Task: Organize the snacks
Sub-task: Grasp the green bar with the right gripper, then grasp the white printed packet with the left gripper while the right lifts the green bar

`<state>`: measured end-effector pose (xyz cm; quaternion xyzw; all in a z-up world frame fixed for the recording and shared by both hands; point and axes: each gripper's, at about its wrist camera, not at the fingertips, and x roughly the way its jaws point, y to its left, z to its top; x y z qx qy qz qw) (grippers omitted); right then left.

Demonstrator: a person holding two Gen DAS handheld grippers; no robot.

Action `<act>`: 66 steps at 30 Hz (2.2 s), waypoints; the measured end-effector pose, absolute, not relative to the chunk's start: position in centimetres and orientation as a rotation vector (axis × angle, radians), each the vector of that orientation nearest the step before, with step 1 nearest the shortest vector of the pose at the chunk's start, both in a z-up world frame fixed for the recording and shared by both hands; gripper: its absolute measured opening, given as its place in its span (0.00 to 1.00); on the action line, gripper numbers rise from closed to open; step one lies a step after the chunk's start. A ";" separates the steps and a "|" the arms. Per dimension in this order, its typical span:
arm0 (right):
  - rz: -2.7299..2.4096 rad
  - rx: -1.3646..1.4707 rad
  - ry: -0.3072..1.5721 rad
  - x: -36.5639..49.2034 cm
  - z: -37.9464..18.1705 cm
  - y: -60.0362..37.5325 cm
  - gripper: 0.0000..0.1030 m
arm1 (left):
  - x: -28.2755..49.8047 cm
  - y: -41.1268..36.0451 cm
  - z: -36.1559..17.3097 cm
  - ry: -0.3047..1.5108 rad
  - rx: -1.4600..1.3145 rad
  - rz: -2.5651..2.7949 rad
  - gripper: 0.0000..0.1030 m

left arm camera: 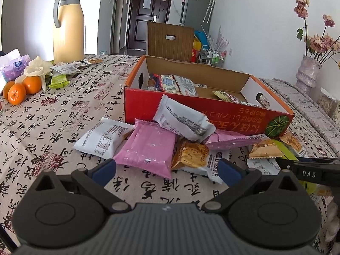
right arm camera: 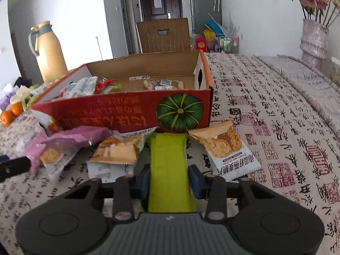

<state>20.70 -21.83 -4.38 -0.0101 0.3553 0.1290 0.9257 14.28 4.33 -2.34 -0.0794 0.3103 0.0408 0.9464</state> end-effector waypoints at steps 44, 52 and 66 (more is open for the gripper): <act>0.178 0.109 0.566 18.0 -2.4 -25.8 0.33 | 21.5 12.6 -4.0 0.786 -0.039 0.180 0.71; 0.182 0.111 0.574 18.2 -2.6 -25.6 0.33 | 21.2 12.1 -4.0 0.764 -0.028 0.143 0.44; 0.198 0.118 0.551 17.3 -2.1 -25.8 0.33 | 18.7 11.3 -1.0 0.672 -0.029 0.150 0.40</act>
